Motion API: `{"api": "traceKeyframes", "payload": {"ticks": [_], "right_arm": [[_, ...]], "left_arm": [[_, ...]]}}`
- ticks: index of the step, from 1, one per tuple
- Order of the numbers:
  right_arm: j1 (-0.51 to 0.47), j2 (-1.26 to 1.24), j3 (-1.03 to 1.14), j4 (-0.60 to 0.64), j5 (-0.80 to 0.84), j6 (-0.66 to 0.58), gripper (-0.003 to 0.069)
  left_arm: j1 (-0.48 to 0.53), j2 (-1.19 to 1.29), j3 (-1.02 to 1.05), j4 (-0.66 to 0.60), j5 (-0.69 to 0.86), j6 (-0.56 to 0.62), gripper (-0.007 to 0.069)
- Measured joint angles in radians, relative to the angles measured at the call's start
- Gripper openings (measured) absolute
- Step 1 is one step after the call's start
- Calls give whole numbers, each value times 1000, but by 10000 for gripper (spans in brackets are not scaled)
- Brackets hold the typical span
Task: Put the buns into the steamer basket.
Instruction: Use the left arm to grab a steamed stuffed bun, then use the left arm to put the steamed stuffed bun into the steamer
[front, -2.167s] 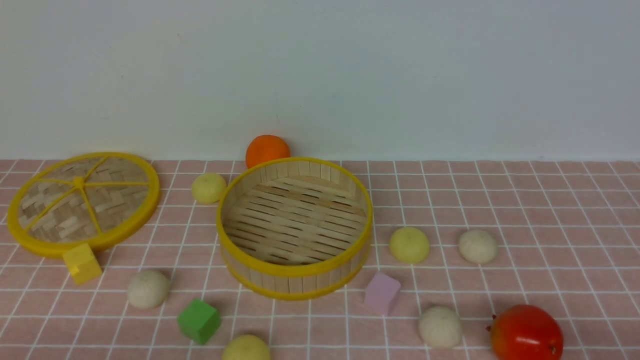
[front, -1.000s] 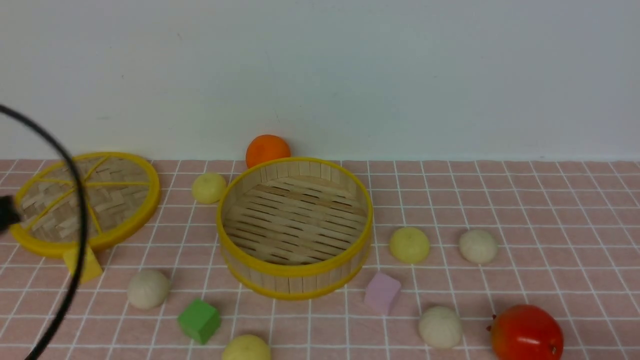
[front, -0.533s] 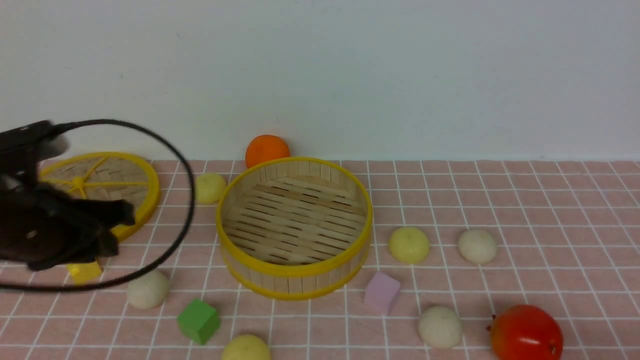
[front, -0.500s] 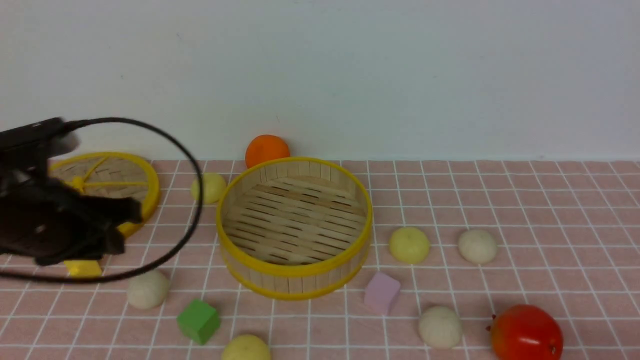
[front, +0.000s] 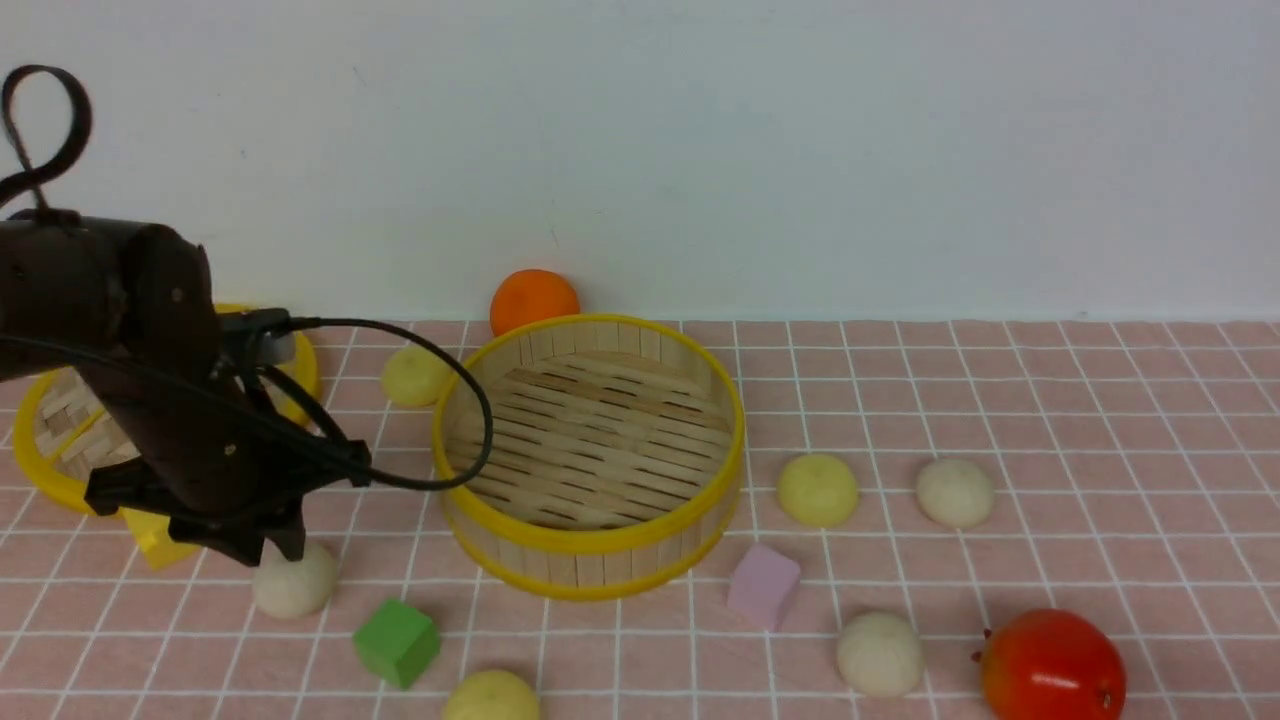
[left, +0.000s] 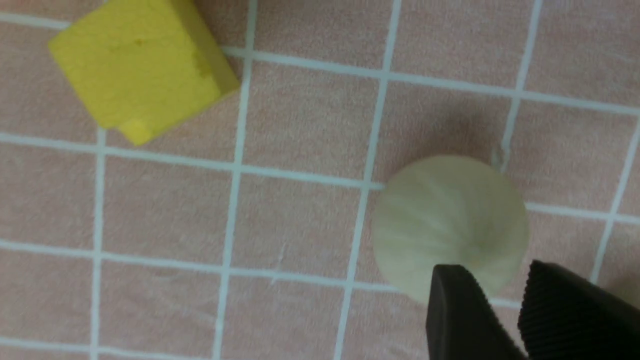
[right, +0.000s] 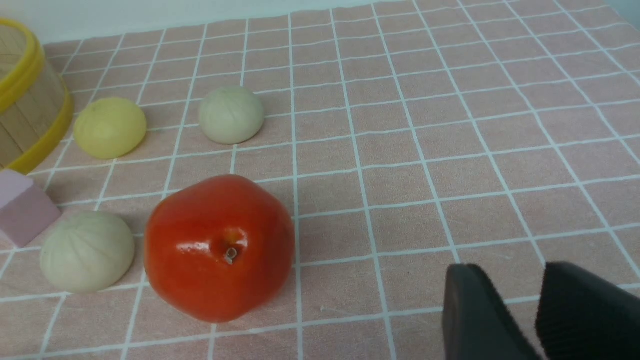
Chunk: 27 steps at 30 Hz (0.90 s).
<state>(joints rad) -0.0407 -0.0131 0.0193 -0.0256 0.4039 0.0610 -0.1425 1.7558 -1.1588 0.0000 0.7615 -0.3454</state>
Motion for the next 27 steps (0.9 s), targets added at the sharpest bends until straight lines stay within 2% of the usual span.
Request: {"api": "traceKeyframes", "payload": {"ticks": [15, 16, 22, 27], "right_arm": [[0, 0, 0, 0, 0, 0, 239], [0, 0, 0, 0, 0, 0, 239], [0, 0, 0, 0, 0, 0, 239], [0, 0, 0, 0, 0, 0, 239]], "left_arm": [[0, 98, -8, 13, -68, 1, 237], [0, 98, -8, 13, -70, 5, 227], [0, 97, -46, 15, 2, 40, 13], [0, 56, -152, -27, 100, 61, 13]]}}
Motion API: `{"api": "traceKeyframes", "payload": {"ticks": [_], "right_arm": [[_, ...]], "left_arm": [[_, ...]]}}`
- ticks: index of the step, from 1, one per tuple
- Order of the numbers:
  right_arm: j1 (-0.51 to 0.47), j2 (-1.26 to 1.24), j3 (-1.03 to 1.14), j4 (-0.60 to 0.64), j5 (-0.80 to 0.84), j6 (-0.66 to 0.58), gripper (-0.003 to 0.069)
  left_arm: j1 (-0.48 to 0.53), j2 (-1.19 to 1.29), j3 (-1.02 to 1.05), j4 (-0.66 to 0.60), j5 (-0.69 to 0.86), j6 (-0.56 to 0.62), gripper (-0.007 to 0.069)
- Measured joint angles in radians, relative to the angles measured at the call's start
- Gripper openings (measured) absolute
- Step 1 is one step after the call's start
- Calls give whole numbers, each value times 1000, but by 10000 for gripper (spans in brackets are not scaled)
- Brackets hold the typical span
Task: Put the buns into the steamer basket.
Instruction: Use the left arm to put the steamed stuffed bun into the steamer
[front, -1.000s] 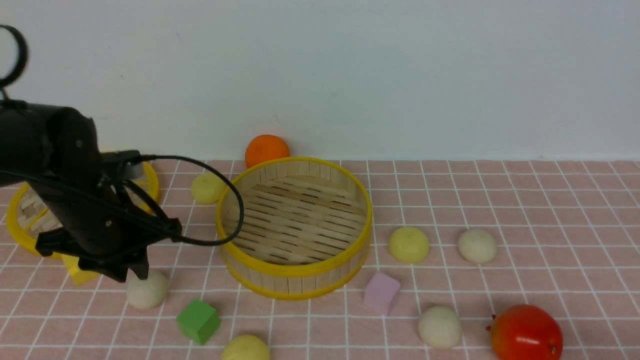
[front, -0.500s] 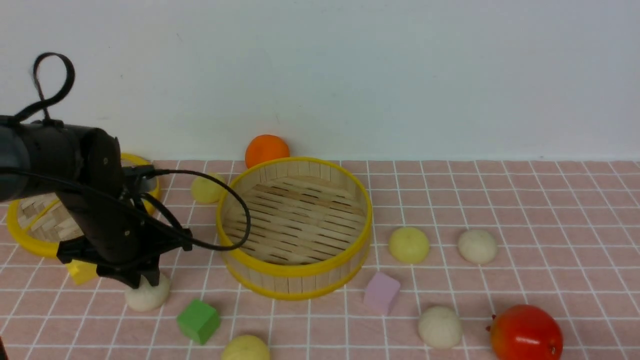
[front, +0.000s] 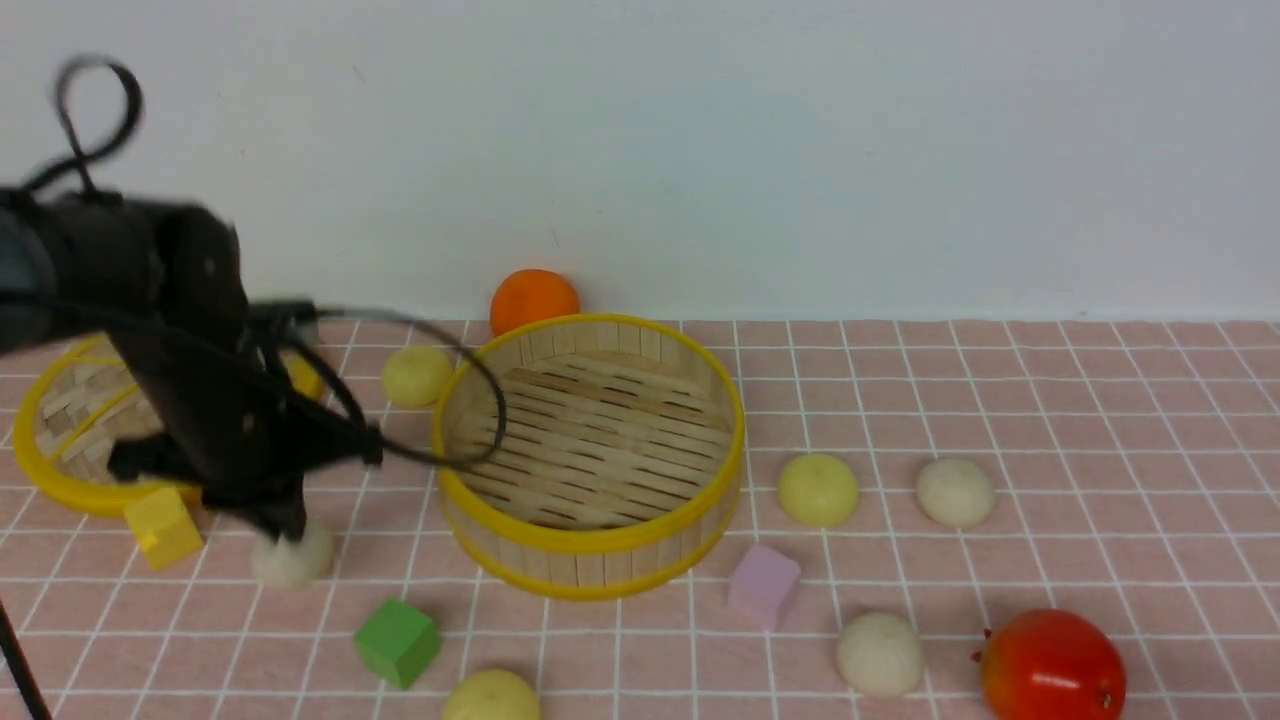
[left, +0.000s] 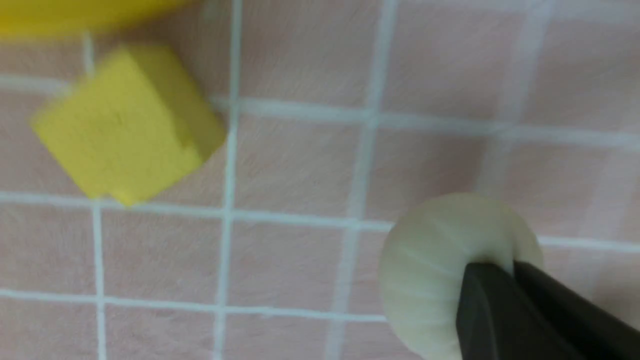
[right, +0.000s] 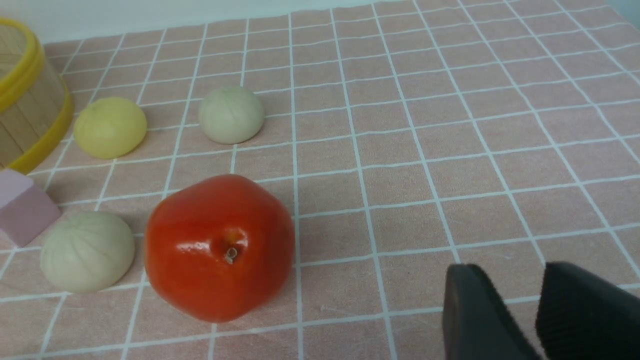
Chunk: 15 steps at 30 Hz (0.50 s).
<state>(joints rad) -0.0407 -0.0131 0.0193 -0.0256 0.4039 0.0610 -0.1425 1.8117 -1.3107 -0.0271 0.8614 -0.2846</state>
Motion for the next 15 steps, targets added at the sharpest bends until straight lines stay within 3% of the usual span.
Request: {"api": "traceKeyframes", "payload": {"ticks": [7, 15], "right_arm": [[0, 0, 0, 0, 0, 0, 239], [0, 0, 0, 0, 0, 0, 239]], "left_arm": [[-44, -82, -233, -257, 9, 120, 13], [-110, 94, -261, -295, -57, 104, 13]]}}
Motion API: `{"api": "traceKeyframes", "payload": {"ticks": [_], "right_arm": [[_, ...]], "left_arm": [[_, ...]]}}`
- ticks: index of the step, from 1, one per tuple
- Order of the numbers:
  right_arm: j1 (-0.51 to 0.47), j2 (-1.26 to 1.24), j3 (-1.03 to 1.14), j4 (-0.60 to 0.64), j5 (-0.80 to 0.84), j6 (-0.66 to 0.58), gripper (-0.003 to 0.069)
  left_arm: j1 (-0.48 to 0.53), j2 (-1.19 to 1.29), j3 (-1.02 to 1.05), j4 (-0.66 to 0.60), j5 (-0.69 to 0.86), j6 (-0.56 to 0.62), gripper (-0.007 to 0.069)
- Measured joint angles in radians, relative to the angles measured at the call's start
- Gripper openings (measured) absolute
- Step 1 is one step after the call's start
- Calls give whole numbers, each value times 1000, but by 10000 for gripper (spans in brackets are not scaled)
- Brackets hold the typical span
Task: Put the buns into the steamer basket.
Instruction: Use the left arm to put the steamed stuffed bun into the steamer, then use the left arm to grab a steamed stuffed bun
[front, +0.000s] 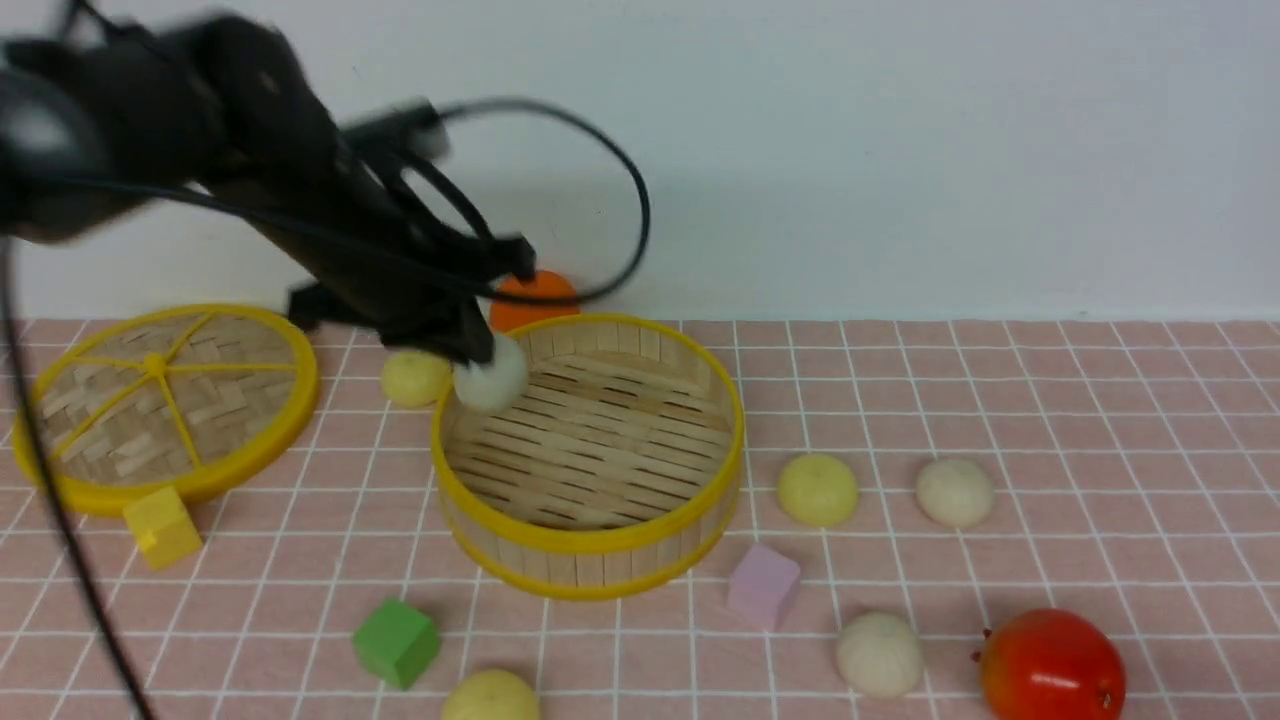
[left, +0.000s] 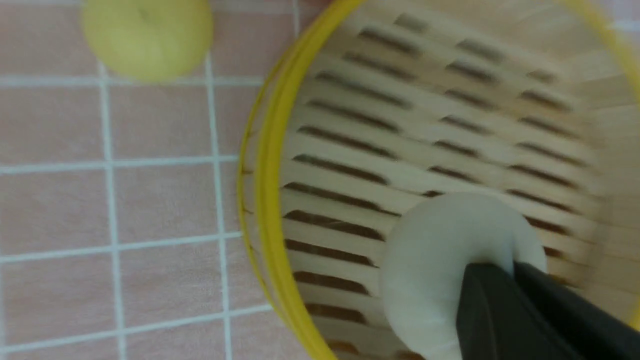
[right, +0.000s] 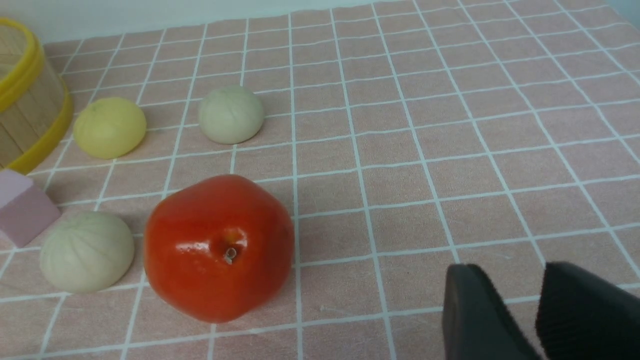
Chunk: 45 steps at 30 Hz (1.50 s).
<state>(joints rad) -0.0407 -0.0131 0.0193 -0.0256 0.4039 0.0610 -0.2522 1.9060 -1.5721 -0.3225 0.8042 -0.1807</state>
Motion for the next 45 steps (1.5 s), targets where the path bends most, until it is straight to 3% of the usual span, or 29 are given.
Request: {"api": "traceKeyframes", "payload": {"ticks": [7, 14, 16, 18, 19, 24, 32, 45], "right_arm": [[0, 0, 0, 0, 0, 0, 239], [0, 0, 0, 0, 0, 0, 239], [0, 0, 0, 0, 0, 0, 239], [0, 0, 0, 0, 0, 0, 239], [0, 0, 0, 0, 0, 0, 239], [0, 0, 0, 0, 0, 0, 239], [0, 0, 0, 0, 0, 0, 239], [0, 0, 0, 0, 0, 0, 239]], "left_arm": [[-1, 107, -2, 7, -9, -62, 70], [-1, 110, -135, 39, 84, -52, 307], [-1, 110, -212, 115, 121, -40, 380], [-1, 110, -251, 160, 121, -46, 396], [4, 110, -296, 251, 111, -76, 408], [39, 134, -332, 348, 70, -132, 379], [80, 274, -332, 341, 10, -142, 260], [88, 390, -332, 323, -96, -135, 236]]}}
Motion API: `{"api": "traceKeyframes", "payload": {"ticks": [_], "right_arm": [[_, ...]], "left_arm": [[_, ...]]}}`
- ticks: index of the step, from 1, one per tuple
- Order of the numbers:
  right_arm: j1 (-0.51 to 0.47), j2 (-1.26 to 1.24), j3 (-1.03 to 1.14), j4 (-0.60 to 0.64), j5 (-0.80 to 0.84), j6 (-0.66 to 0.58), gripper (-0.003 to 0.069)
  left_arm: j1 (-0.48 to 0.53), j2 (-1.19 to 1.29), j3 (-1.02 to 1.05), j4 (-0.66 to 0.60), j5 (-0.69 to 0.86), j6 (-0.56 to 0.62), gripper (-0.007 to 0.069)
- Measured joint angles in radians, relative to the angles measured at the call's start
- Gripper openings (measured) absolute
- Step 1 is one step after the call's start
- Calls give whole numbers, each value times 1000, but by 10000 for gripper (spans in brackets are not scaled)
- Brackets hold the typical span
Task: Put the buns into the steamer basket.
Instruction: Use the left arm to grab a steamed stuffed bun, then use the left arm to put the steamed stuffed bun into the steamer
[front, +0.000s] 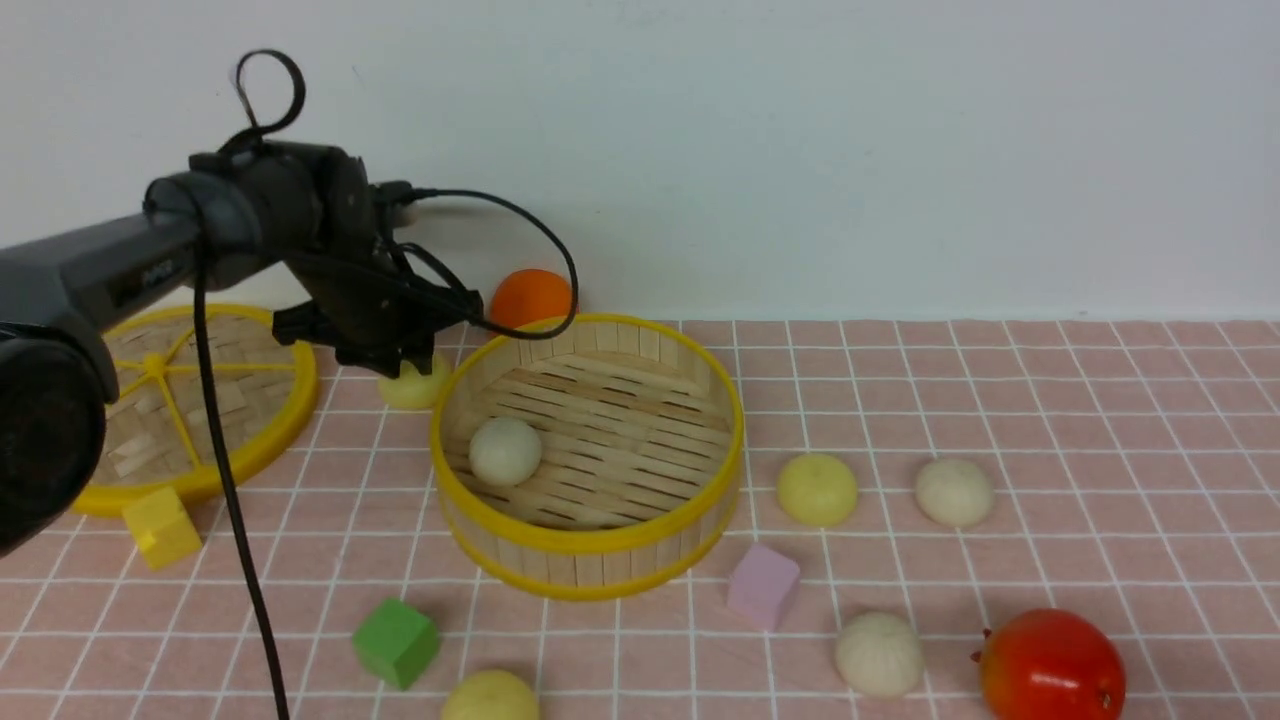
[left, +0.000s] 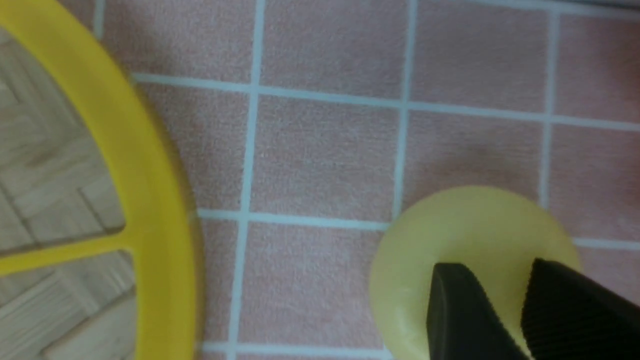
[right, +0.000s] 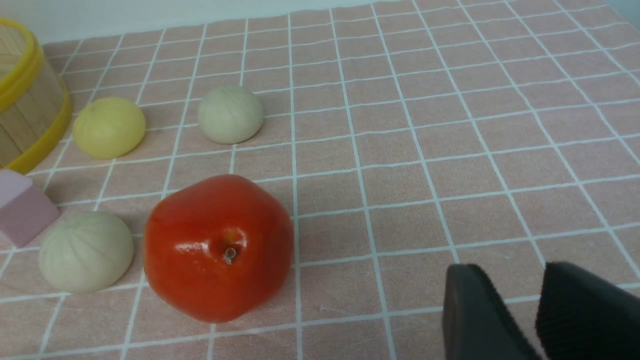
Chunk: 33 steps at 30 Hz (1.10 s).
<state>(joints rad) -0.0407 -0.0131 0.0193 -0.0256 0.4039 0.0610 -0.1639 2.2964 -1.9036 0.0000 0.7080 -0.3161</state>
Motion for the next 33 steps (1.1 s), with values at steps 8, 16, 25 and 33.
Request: {"api": "traceKeyframes", "payload": {"ticks": [8, 16, 25, 33], "right_arm": [[0, 0, 0, 0, 0, 0, 239], [0, 0, 0, 0, 0, 0, 239], [0, 0, 0, 0, 0, 0, 239], [0, 0, 0, 0, 0, 0, 239]], "left_arm": [[21, -1, -1, -31, -10, 25, 50], [40, -129, -19, -103, 109, 102, 13], [-81, -264, -46, -362, 172, 230, 13], [-127, -116, -41, -373, 71, 230, 14]]}}
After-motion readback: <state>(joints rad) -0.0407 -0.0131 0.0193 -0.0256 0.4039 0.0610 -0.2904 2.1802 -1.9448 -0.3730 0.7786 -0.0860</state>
